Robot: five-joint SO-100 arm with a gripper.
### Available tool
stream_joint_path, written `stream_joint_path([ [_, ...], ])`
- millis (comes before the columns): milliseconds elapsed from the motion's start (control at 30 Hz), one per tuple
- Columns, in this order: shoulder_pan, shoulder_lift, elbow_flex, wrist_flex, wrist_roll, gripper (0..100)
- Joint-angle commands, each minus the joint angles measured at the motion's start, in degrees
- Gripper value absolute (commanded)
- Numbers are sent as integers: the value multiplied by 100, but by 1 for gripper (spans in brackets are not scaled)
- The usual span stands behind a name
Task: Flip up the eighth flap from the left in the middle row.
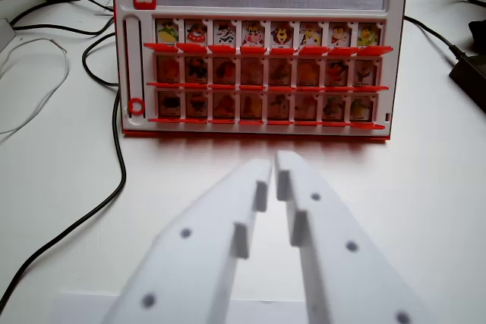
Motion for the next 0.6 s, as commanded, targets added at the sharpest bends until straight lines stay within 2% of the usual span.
stream_joint_path([
  [0,-18,53,-53,-149,-53,0],
  [567,-9,53,-44,-62,-18,0],
])
